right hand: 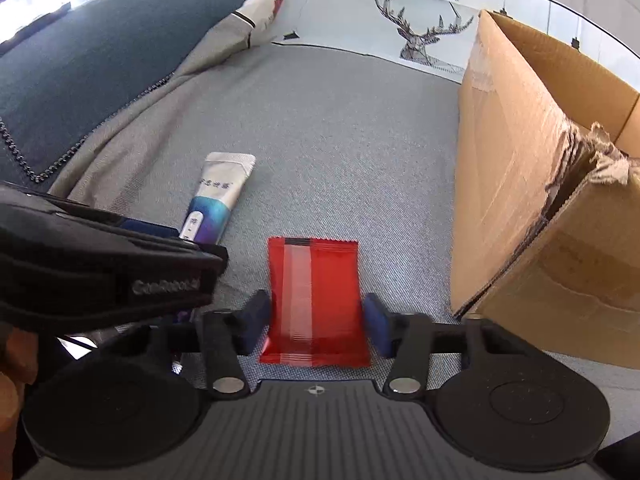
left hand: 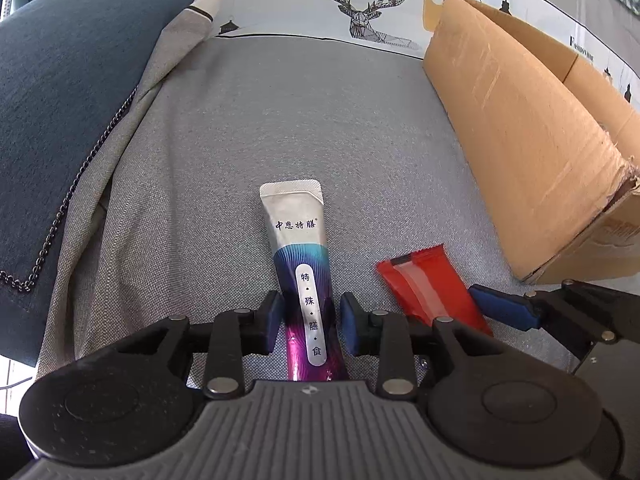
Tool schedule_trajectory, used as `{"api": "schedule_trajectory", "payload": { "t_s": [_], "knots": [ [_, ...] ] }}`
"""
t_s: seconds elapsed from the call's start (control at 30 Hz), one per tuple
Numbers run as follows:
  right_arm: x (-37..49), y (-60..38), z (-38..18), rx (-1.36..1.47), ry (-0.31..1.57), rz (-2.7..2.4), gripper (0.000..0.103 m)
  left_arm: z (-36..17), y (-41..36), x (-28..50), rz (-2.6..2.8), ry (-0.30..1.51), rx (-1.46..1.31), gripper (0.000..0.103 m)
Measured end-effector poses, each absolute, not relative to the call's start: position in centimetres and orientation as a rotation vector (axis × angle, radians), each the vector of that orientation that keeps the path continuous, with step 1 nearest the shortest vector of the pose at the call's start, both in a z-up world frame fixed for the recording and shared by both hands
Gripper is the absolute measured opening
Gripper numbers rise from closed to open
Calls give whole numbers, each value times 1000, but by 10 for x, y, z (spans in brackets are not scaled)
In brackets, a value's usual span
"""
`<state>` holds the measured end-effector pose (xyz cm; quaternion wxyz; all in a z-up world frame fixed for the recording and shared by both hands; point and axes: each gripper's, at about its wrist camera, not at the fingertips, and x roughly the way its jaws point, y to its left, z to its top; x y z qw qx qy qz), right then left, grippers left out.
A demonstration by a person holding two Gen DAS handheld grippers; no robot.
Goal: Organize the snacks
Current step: 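Lift the tube snack and red packet off the sofa in both grippers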
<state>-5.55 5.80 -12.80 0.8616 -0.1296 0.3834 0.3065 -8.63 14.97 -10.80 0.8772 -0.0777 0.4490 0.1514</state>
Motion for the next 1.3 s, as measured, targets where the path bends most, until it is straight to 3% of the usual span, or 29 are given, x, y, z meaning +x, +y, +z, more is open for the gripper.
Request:
{"api": "schedule_trajectory", "payload": {
  "t_s": [0.23, 0.87, 1.3],
  "knots": [
    [-57, 54, -120, -254, 763, 610, 46, -107, 150, -89, 342, 908, -160, 26],
    [-51, 49, -129, -250, 829, 574, 51, -109, 146, -85, 350, 916, -135, 28],
    [-56, 46, -119, -225, 739, 582, 45, -98, 151, -93, 367, 829, -168, 21]
  ]
}}
